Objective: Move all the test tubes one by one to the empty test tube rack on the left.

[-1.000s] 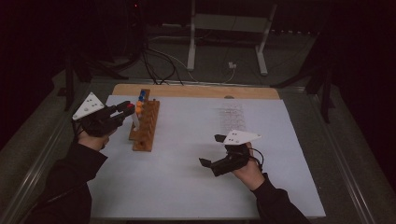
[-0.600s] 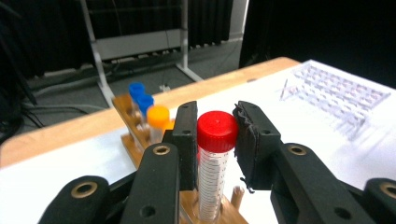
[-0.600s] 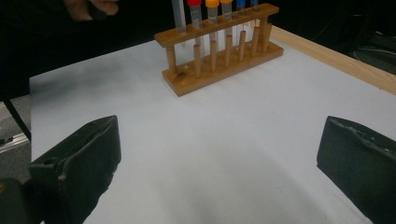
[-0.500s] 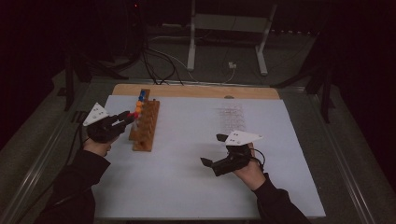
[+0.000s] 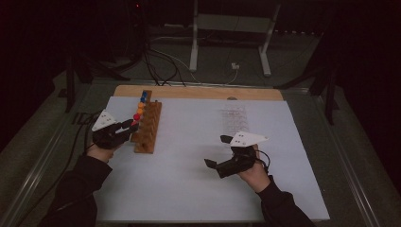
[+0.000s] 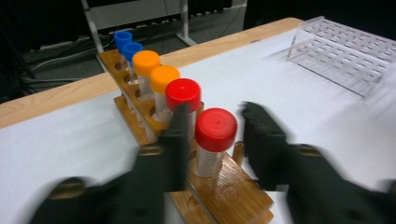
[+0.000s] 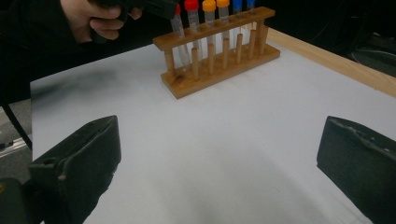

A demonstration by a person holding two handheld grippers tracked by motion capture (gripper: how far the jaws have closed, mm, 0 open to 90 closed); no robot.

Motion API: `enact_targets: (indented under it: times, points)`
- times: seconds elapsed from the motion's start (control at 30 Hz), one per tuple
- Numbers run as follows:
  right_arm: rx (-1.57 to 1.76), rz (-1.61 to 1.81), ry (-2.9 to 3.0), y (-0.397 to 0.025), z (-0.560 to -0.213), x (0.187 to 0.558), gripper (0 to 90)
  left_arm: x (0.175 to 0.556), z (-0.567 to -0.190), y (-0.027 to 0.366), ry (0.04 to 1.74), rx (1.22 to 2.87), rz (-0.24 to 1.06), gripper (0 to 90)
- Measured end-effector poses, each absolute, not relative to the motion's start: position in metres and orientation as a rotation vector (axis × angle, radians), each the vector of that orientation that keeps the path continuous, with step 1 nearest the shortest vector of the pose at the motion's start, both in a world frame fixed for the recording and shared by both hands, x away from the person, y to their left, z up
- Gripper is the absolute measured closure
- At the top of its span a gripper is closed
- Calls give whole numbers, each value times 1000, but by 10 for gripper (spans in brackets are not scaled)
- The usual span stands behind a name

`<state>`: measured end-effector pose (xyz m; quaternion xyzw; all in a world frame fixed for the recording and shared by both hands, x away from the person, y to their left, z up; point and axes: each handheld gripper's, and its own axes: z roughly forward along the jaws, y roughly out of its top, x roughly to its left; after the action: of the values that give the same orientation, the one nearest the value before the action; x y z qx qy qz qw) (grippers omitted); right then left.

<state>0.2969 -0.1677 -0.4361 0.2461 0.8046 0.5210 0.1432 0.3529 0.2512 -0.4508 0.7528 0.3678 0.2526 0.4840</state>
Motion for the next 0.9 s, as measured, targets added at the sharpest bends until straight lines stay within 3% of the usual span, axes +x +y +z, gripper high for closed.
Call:
enact_targets:
  times: [0.1, 0.17, 0.33, 0.47, 0.9]
  points:
    - [707, 1507, 2317, -169, -435, 296, 0, 344, -449, 250, 886, 1820, 582, 365]
    - [714, 1511, 2313, -171, -436, 296, 0, 338, -448, 249, 878, 1826, 565, 256]
    - [735, 1509, 2298, -178, -438, 294, 0, 319, -449, 243, 798, 1841, 461, 97]
    - [746, 1497, 2292, -183, -441, 294, 0, 303, -452, 233, 738, 1862, 396, 22]
    - [720, 1479, 2303, -179, -447, 293, 0, 273, -483, 203, 644, 1881, 343, 12]
